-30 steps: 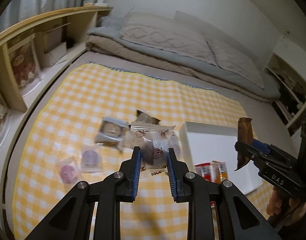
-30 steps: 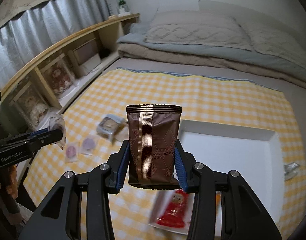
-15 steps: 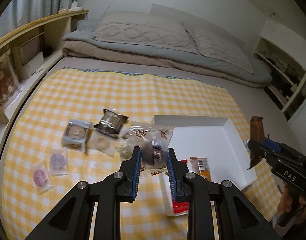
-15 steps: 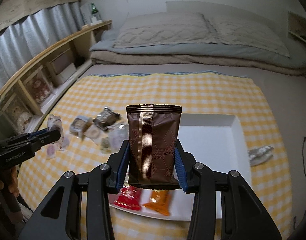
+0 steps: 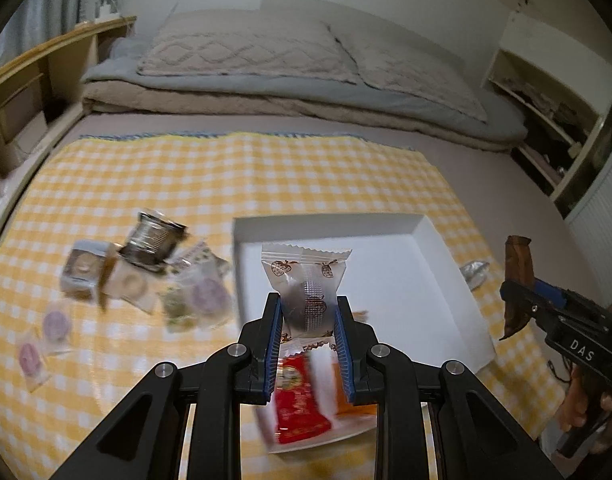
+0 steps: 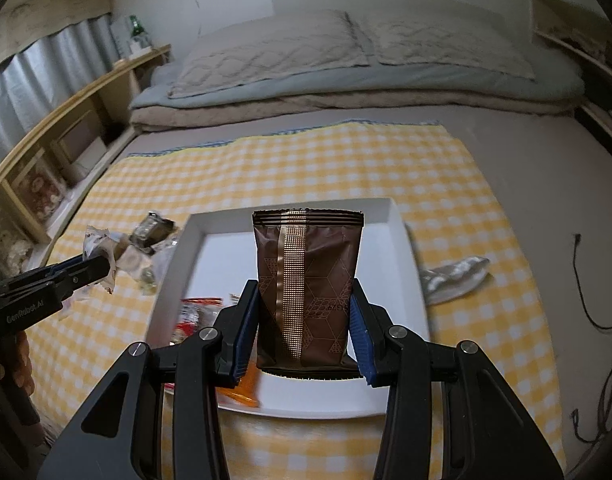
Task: Organize snacks
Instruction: 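Carry the pastry packet with the left tool while the right tool carries the chocolate packet over the tray, then open both tools to drop the pastry and chocolate packets into the tray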
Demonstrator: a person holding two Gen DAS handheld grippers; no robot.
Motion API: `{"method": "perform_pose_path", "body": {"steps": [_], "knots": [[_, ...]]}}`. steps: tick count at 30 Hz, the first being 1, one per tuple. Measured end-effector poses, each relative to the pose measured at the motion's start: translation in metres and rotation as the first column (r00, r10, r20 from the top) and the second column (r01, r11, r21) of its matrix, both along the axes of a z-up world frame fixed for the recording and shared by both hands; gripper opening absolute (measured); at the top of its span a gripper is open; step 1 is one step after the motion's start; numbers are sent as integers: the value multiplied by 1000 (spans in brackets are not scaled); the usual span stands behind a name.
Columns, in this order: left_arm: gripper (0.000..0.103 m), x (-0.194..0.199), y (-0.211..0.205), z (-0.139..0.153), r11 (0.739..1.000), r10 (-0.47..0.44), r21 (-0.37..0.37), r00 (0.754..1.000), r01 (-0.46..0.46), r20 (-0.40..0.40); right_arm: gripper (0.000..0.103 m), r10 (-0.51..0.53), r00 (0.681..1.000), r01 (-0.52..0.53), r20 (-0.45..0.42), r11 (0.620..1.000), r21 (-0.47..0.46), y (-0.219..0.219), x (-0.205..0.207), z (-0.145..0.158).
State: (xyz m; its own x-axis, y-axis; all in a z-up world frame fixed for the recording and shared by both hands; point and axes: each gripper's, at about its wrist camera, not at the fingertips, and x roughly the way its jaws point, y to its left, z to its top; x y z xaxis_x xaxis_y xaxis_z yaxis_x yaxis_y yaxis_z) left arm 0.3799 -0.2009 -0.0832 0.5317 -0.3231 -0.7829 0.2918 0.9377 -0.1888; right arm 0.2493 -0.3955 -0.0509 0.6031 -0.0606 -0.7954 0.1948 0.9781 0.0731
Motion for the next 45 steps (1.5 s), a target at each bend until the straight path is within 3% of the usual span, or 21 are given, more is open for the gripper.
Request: {"method": "perform_pose_path", "body": {"steps": [16,32,34,37,39,45], "knots": [[25,25,-76,-86,992,-41,-125,976,14,-216,43,-21,990,16,-141,999,-32,-42,0,-41],[26,18,-101,-125,992,-68,-116,975,44,-211,43,-3,967,-10,-254,999,-49,-49,9,-77],[29,18,-102,-126,993,-62,-112,975,39,-212,43,-9,966,-5,-259,999,-52,-50,9,-78],[41,18,-103,-126,993,-57,-110,977,35,-206,47,-18,965,6,-261,999,-48,-53,7,-78],[43,16,-101,-124,994,-55,-108,978,34,-200,55,-28,966,19,-259,999,-36,-57,5,-78],[44,9,-96,-120,995,-56,-92,982,39,-179,56,-35,966,34,-257,999,-8,-61,-4,-77]]}}
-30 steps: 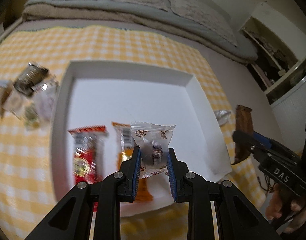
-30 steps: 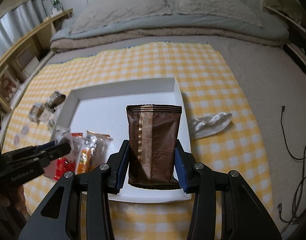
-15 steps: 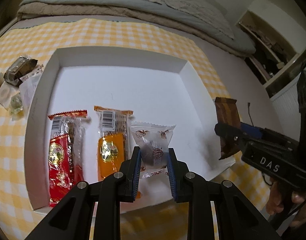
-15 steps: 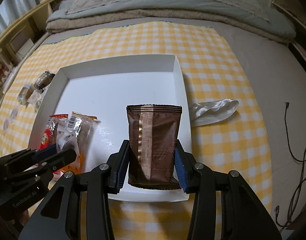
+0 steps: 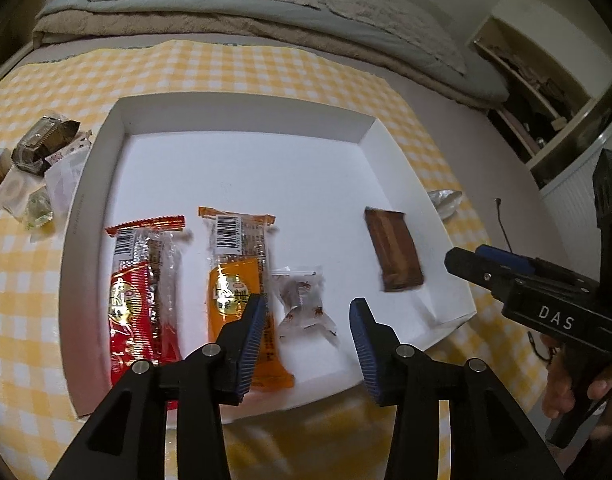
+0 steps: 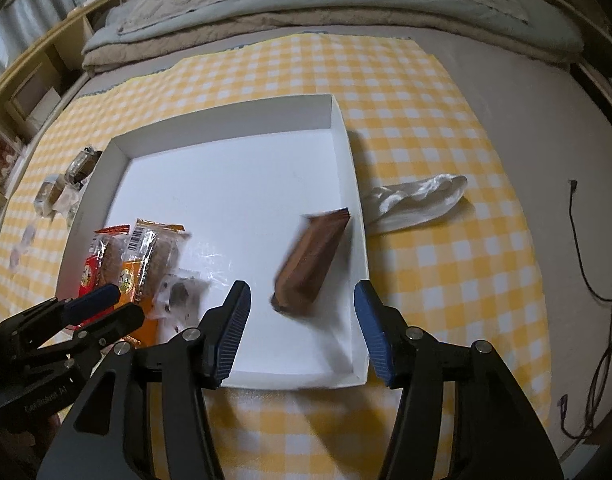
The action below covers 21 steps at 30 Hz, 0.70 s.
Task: Organize snacks
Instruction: 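Open both tools to drop the pastry and chocolate packets into the tray, then lift both tools away from the tray toward the remaining snacks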
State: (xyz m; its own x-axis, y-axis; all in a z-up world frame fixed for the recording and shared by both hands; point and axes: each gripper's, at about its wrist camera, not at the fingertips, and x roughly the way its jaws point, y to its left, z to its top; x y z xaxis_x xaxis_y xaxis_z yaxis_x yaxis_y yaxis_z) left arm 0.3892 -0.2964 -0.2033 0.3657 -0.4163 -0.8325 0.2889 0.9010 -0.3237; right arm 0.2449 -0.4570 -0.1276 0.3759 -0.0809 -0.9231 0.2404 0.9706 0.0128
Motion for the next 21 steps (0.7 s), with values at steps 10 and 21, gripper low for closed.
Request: {"method": "perform_pose_path", "body": {"steps": [10,21], "knots": [[62,-18,16,18,1000,-5,4,999,5,34,69,1,999,-2,37,1000,16,8,-13,12],[103,-34,51,48,1000,7,12,992,-9,125,103,-39,989,40,142,999,-9,15,-23,37]]}}
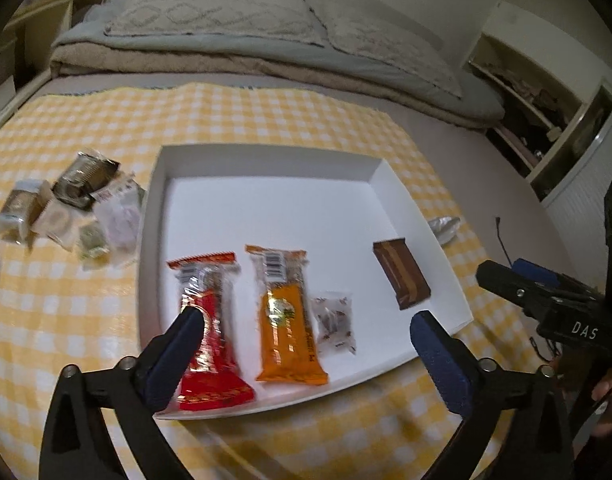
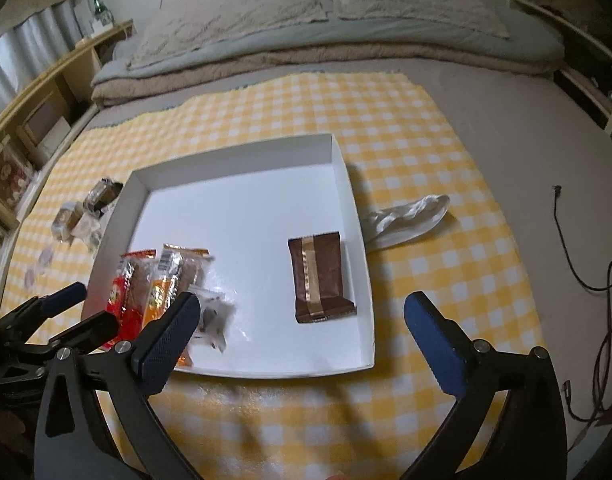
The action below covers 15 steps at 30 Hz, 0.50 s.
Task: Organize snacks
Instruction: 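Lift both tools away from the tray toward the remaining snacks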
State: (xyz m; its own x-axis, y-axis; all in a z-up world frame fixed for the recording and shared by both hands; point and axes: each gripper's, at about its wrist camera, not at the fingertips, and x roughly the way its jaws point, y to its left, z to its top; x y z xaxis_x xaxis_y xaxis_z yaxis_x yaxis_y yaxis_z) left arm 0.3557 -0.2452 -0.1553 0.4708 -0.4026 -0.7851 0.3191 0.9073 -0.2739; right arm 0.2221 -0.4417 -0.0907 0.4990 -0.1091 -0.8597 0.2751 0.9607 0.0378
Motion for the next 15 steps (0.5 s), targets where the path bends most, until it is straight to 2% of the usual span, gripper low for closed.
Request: {"method": "perform_pose_path", "body": {"steps": [11,15], "knots": [[103,-14,50,40,1000,5,30,997,-7,80,103,-11,995,11,94,1000,2,19,-2,23],[103,-21,72,56,999,18,42,993,-23,116,103,5,991,-2,131,1000,-24,33,-1,34]]}}
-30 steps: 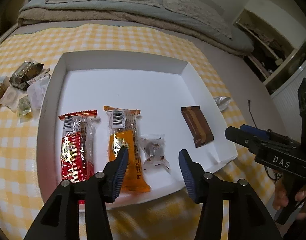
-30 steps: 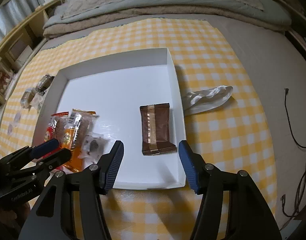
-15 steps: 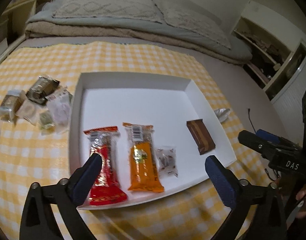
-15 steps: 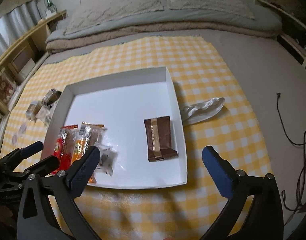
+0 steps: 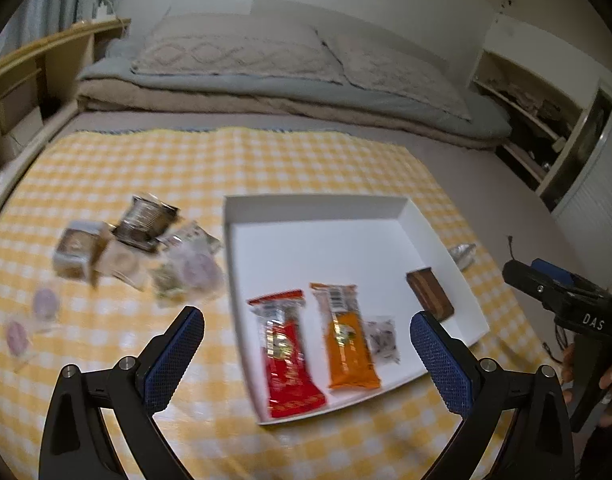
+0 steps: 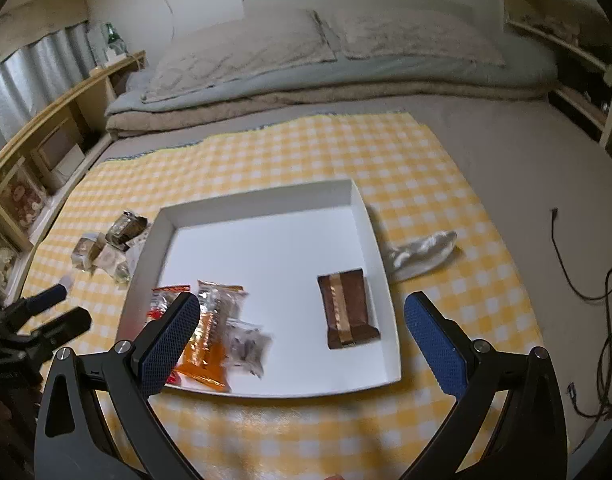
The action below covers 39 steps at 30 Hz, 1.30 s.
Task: Organize snacks
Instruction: 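Lift both tools away from the tray toward the remaining snacks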
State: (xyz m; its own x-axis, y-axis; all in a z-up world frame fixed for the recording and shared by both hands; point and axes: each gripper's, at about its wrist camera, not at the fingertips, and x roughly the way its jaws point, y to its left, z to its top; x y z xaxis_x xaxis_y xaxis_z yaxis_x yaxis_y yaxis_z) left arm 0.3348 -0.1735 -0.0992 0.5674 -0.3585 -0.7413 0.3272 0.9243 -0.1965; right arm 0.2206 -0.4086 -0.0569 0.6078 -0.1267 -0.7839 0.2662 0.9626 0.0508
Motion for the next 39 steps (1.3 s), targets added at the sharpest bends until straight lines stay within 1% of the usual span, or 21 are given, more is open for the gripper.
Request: {"method": "perform_pose_path", "body": {"steps": [9,19,23,27,31,36,39], "knots": [[103,-13,52,39,999,44,18,997,-45,64,103,61,997,-61,55,998,3,34,14,17],[103,-18,114,64,992,120,17,989,-122,82,103,141,986,-143,93,989,23,82,46,27],[103,-21,138,76,988,144,34,984,-148,104,103,181,978,-185,105,982,32,108,61,28],[103,-24,163,85,984,170,45,980,-175,107,103,224,969,-228,106,973,32,134,76,27],[103,-25,193,90,975,214,49,973,-219,92,103,270,960,-272,79,962,24,161,90,17],[103,-19,231,88,956,283,69,958,-285,39,103,315,948,-316,35,948,23,191,112,0],[103,-10,248,83,945,319,82,948,-317,-11,103,347,938,-346,1,936,65,207,128,-12]]}}
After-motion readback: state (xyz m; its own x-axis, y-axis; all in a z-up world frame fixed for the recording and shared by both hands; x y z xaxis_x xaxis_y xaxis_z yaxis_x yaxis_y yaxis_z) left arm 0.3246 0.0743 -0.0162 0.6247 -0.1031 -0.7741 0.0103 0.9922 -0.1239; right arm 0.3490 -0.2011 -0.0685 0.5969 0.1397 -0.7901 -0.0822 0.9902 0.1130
